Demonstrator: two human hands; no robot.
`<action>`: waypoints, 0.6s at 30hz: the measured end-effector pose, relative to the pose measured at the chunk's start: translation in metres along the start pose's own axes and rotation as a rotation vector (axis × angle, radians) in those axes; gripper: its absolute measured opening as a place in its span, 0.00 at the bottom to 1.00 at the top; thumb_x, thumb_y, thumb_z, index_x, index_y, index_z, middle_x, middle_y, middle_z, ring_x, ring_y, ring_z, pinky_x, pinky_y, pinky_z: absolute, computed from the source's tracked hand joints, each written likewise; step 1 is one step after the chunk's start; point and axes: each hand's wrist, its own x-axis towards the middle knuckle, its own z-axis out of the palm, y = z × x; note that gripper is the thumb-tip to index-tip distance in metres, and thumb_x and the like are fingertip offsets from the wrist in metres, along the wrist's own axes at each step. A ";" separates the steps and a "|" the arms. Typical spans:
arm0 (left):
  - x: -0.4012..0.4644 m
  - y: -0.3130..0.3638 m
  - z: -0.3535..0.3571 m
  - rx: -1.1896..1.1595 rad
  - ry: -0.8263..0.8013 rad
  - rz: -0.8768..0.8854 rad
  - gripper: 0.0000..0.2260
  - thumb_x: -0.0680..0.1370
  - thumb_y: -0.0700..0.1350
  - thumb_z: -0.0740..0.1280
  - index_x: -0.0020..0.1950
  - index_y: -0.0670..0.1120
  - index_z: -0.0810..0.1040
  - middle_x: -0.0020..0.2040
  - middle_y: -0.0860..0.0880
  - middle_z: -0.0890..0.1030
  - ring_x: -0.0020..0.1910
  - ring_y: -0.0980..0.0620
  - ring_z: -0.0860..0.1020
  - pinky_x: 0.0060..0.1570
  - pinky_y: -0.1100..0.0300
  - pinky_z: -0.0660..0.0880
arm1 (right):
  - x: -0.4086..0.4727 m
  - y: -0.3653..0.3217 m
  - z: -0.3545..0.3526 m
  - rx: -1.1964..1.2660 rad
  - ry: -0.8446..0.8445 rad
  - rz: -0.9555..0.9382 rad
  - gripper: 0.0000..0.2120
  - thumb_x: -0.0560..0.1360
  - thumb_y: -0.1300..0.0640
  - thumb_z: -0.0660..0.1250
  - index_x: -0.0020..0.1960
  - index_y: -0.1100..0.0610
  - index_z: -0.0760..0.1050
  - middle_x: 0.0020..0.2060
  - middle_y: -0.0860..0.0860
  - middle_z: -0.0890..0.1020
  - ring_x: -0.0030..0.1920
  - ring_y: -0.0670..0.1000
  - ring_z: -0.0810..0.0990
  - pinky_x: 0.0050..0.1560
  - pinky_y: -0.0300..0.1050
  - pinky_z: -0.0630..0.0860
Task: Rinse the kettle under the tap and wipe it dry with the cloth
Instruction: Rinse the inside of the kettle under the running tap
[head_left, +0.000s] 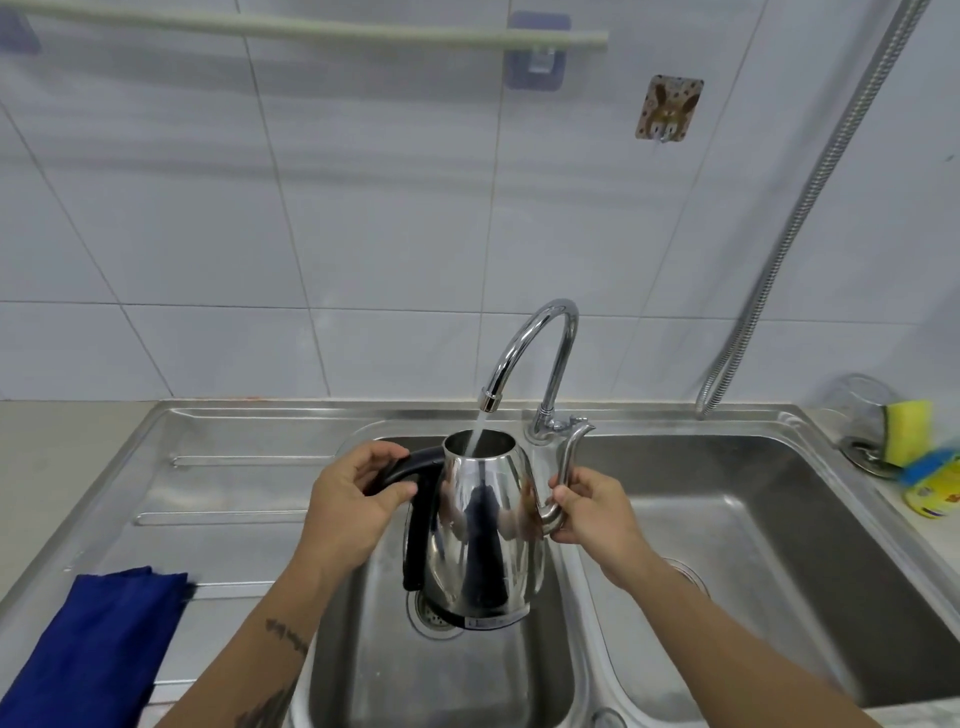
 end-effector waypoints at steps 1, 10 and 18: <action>0.000 -0.001 0.003 0.005 0.023 0.012 0.16 0.70 0.31 0.74 0.49 0.51 0.81 0.47 0.51 0.85 0.50 0.56 0.83 0.55 0.62 0.76 | 0.001 -0.001 0.000 -0.003 -0.003 0.000 0.08 0.80 0.67 0.61 0.48 0.61 0.78 0.42 0.60 0.84 0.41 0.55 0.84 0.40 0.52 0.84; 0.015 -0.005 0.018 0.078 0.032 0.032 0.17 0.73 0.33 0.71 0.50 0.56 0.83 0.48 0.56 0.85 0.50 0.59 0.82 0.53 0.65 0.77 | 0.014 0.005 -0.007 -0.066 -0.030 0.006 0.08 0.80 0.67 0.61 0.48 0.60 0.78 0.39 0.57 0.83 0.37 0.54 0.84 0.34 0.45 0.81; 0.009 0.002 0.023 0.159 0.023 0.177 0.20 0.75 0.30 0.67 0.51 0.56 0.82 0.50 0.61 0.82 0.54 0.62 0.79 0.55 0.72 0.73 | 0.009 0.007 -0.007 -0.055 -0.030 0.042 0.07 0.80 0.66 0.62 0.49 0.60 0.78 0.41 0.57 0.85 0.43 0.58 0.87 0.39 0.49 0.84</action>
